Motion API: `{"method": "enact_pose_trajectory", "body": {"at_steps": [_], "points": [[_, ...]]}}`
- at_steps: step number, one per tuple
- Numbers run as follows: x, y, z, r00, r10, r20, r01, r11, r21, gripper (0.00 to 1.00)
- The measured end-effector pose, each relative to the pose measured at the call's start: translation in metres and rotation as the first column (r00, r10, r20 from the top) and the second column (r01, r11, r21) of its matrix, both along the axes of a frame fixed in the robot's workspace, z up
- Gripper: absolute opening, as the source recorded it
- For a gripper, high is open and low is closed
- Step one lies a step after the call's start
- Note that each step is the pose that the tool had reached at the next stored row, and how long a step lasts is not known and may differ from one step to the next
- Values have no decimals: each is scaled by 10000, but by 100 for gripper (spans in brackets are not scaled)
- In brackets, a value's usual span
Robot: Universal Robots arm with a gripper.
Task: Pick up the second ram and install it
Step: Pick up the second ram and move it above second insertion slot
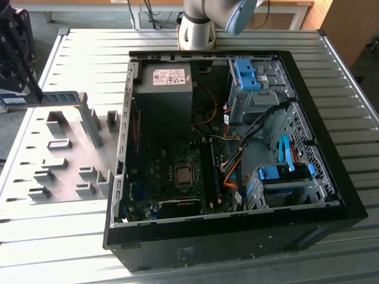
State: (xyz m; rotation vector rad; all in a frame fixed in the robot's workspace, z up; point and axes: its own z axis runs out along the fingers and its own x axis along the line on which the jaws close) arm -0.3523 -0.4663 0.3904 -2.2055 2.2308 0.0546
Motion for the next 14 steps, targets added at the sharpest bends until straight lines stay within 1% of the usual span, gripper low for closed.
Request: {"method": "enact_pose_trajectory", "body": {"at_steps": [14], "points": [[88, 0, 0, 10000, 0, 0, 0, 10000, 0, 14]]}}
